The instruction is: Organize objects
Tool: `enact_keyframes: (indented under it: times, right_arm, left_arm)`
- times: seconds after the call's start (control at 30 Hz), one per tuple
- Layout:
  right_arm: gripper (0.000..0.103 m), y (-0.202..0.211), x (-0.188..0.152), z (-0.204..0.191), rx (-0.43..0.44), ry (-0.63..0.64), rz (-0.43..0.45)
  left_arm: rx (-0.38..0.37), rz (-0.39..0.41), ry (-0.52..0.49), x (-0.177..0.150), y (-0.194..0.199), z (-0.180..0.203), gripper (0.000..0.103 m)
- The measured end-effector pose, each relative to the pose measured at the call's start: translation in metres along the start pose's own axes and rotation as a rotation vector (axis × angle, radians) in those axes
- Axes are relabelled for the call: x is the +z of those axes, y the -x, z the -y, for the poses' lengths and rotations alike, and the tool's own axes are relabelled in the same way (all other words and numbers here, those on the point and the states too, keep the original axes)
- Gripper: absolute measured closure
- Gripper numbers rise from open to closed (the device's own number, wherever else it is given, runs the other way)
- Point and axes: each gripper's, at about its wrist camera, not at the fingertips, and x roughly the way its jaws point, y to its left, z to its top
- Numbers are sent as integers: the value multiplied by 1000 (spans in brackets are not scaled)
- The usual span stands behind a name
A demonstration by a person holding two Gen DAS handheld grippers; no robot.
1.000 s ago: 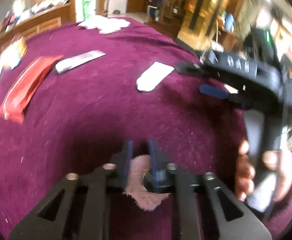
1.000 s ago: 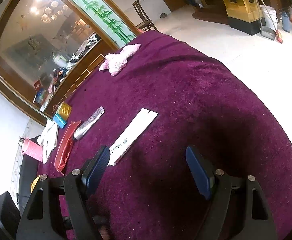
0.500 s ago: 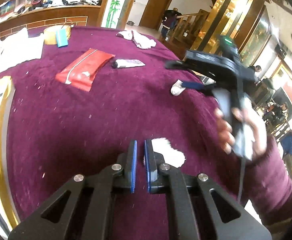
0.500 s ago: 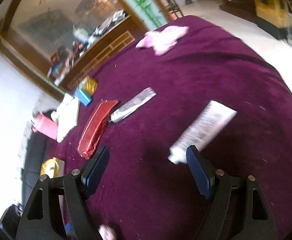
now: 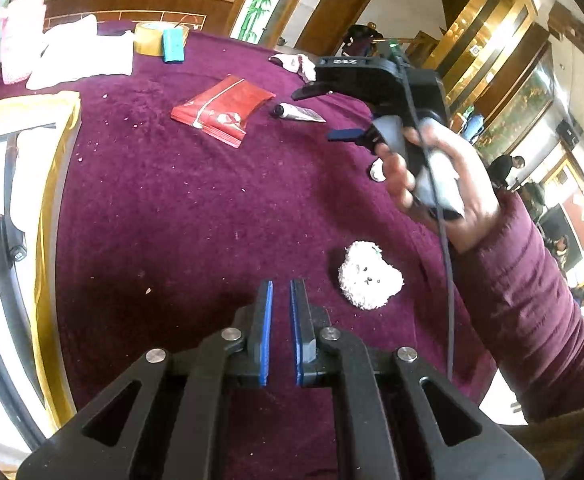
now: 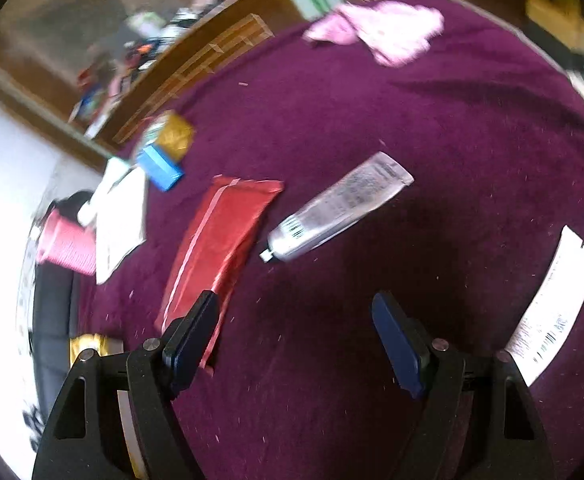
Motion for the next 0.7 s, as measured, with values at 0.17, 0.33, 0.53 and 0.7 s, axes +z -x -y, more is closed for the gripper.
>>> enact_keyframes:
  times: [0.17, 0.33, 0.53, 0.7]
  right_arm:
    - [41, -29, 21, -25, -170, 12, 11]
    - [71, -38, 22, -39, -257, 116, 42]
    - [81, -13, 7, -7, -170, 156, -33]
    - [81, 23, -35, 28, -94, 206, -82]
  left_arm:
    - [-4, -9, 11, -5, 2, -4, 97]
    - [0, -15, 12, -4, 6, -6, 97]
    - [-22, -44, -22, -1, -6, 6, 77]
    - [-20, -63, -127, 1, -31, 40, 47]
